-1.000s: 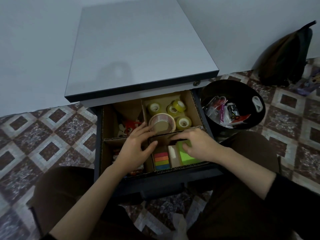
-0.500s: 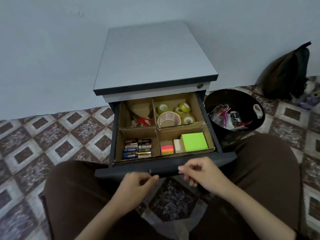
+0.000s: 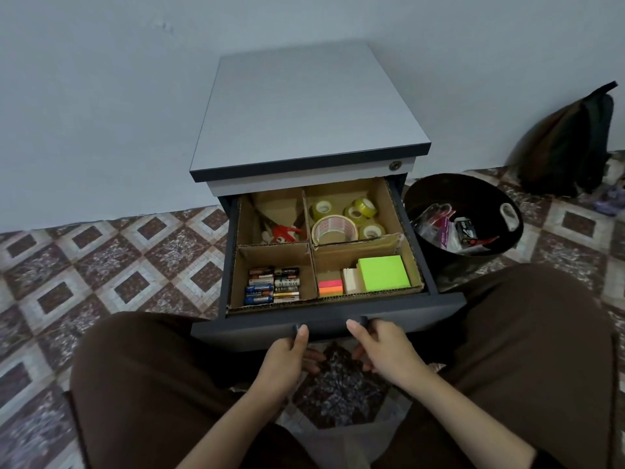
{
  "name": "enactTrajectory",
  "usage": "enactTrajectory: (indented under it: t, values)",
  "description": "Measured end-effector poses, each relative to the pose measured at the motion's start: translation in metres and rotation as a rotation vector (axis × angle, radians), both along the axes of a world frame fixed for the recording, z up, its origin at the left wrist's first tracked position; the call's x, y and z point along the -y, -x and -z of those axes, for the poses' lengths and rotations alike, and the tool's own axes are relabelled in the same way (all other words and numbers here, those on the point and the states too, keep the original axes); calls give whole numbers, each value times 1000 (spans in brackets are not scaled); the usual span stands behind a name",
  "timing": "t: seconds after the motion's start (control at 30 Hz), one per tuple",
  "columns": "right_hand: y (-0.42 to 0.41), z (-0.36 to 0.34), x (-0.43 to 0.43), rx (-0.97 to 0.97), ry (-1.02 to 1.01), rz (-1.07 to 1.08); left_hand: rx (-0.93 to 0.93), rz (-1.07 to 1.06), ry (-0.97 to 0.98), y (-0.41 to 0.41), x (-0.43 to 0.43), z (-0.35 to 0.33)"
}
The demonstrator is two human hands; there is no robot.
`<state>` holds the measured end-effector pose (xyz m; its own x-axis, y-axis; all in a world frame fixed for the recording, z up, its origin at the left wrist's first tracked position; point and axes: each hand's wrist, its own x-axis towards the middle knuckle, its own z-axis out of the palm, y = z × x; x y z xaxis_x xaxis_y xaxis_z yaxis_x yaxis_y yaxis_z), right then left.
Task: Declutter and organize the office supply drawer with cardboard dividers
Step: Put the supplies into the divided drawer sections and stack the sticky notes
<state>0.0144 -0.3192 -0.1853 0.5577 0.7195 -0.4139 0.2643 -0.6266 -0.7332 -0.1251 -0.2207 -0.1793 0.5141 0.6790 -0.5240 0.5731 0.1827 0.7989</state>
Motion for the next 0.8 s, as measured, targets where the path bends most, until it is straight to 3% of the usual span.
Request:
enactTrajectory:
  t: [0.37, 0.53, 0.8]
  values:
    - [-34, -1, -55, 21, -26, 36, -115, -21, -134, -43, -51, 10]
    - [-68, -7, -97, 69, 33, -50, -156, 4, -200, -74, -94, 2]
    - [-111, -12, -155, 78, 47, -64, -129, 0, -213, -120, -152, 6]
